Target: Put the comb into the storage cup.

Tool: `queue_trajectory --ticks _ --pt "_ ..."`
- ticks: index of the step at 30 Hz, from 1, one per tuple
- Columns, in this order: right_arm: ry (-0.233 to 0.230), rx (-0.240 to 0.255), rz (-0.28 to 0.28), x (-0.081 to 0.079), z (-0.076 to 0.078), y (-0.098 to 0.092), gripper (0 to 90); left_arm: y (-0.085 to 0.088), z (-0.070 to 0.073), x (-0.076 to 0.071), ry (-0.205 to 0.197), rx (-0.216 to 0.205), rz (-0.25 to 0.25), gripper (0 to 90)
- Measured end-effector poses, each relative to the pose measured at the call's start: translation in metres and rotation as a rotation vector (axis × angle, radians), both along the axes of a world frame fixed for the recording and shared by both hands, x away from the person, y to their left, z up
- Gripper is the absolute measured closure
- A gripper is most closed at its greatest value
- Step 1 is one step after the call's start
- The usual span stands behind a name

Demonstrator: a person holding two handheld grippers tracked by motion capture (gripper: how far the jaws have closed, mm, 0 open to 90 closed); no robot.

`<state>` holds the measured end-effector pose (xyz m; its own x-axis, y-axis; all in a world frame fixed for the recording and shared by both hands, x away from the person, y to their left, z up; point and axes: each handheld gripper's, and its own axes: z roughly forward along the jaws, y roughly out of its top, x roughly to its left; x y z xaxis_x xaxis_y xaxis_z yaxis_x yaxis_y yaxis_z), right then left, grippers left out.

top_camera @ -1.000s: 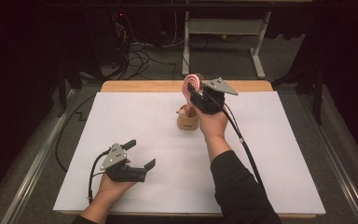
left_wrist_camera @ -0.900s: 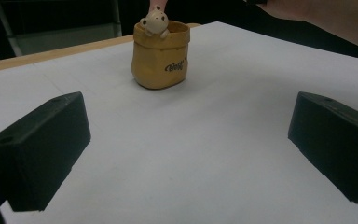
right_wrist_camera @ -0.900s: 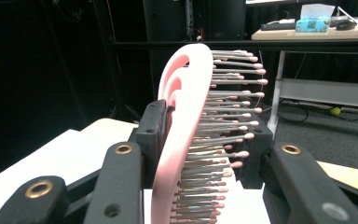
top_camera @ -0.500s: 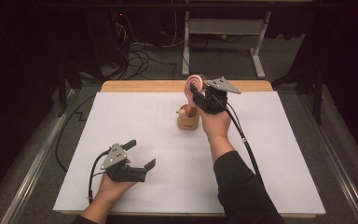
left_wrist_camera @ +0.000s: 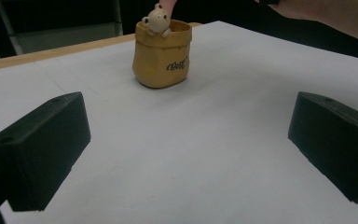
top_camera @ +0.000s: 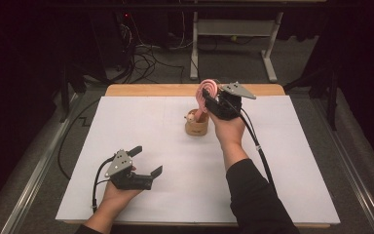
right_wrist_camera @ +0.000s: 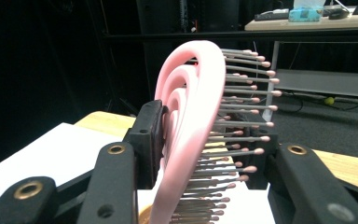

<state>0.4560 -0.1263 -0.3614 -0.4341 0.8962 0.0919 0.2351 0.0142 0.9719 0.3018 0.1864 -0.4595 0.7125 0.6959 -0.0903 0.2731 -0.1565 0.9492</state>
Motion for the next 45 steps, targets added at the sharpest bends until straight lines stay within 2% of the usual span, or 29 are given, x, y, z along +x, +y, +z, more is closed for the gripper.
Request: queue_trajectory --ticks 20,27,45 --pt "0.009 -0.003 -0.015 0.000 -0.005 -0.009 47.5 0.000 0.000 0.000 -0.005 -0.001 0.005 0.0" --pt "0.027 -0.002 -0.028 0.000 -0.009 -0.015 42.9 0.000 0.001 0.000 -0.004 0.001 0.004 0.0" --pt "0.038 -0.001 -0.040 -0.004 -0.017 -0.027 38.5 0.000 0.000 0.000 -0.005 0.007 0.001 0.0"
